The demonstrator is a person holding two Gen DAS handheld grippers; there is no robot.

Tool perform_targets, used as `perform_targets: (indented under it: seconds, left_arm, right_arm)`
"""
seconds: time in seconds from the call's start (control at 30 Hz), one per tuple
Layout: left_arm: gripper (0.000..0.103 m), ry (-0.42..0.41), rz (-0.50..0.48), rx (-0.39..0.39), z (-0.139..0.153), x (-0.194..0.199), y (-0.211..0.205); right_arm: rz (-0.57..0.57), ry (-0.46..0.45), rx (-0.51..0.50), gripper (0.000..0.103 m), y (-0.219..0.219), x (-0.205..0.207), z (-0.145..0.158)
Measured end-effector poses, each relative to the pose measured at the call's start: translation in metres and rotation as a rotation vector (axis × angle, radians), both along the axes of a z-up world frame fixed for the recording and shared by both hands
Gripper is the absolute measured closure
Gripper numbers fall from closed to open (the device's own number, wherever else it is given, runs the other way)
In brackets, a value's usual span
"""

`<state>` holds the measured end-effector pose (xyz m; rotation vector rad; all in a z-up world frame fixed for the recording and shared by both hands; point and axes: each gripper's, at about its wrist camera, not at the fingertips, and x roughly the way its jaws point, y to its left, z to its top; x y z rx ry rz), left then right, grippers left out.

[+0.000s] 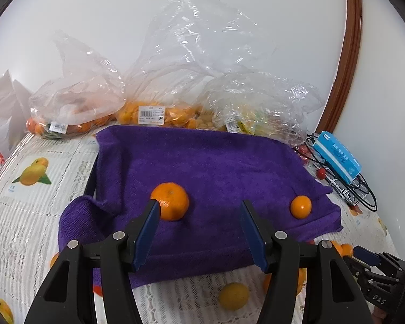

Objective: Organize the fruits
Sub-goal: 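Move the right tool back to the fruit pile while the left tool follows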

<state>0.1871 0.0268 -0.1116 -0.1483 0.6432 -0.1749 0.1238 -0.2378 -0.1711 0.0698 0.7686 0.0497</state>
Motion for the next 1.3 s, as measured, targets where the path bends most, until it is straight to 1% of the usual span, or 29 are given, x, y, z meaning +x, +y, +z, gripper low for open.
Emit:
perform_targets:
  seconds: [0.27, 0.5, 0.57, 0.6, 0.63, 0.73, 0.8, 0.9, 1.03, 1.13, 1.2, 1.27, 1.3]
  left_arm:
    - [0.045, 0.017, -0.001, -0.006, -0.005, -0.007, 0.006]
    - [0.045, 0.029, -0.034, -0.011, -0.007, -0.019, 0.006]
    - [0.045, 0.032, -0.052, -0.011, -0.008, -0.024, 0.004]
    - [0.045, 0.030, -0.057, -0.005, -0.008, -0.027, 0.003]
    - [0.045, 0.035, -0.073, -0.004, -0.009, -0.030, 0.002]
    - [0.045, 0.054, -0.126, -0.012, -0.011, -0.036, -0.002]
    - [0.045, 0.058, -0.160, 0.002, -0.013, -0.041, -0.007]
    - [0.045, 0.087, -0.192, 0.053, -0.019, -0.043, -0.018]
    - [0.045, 0.134, -0.209, 0.126, -0.027, -0.041, -0.032]
    - [0.045, 0.178, -0.203, 0.136, -0.033, -0.035, -0.033]
    - [0.055, 0.203, -0.201, 0.143, -0.037, -0.031, -0.036]
    - [0.055, 0.208, -0.202, 0.154, -0.039, -0.031, -0.037]
    - [0.057, 0.207, -0.202, 0.162, -0.039, -0.032, -0.038]
  right_arm:
    - [0.007, 0.006, -0.047, 0.052, 0.007, 0.012, -0.005]
    - [0.019, 0.014, -0.030, 0.053, 0.004, 0.015, -0.006]
    - [0.028, 0.017, -0.022, 0.057, 0.003, 0.015, -0.007]
    - [0.036, 0.019, -0.018, 0.062, 0.003, 0.015, -0.007]
    - [0.045, 0.023, -0.016, 0.064, 0.004, 0.015, -0.008]
    - [0.047, 0.020, -0.024, 0.064, 0.006, 0.013, -0.007]
    - [0.047, 0.020, -0.021, 0.064, 0.006, 0.012, -0.007]
    - [0.053, 0.022, -0.010, 0.064, 0.005, 0.010, -0.008]
    - [0.054, 0.024, -0.010, 0.064, 0.005, 0.008, -0.008]
    - [0.063, 0.023, 0.000, 0.064, 0.004, 0.008, -0.007]
    - [0.061, 0.023, 0.005, 0.064, 0.004, 0.007, -0.008]
    - [0.059, 0.022, 0.002, 0.064, 0.005, 0.007, -0.008]
    - [0.059, 0.022, 0.000, 0.064, 0.005, 0.007, -0.008]
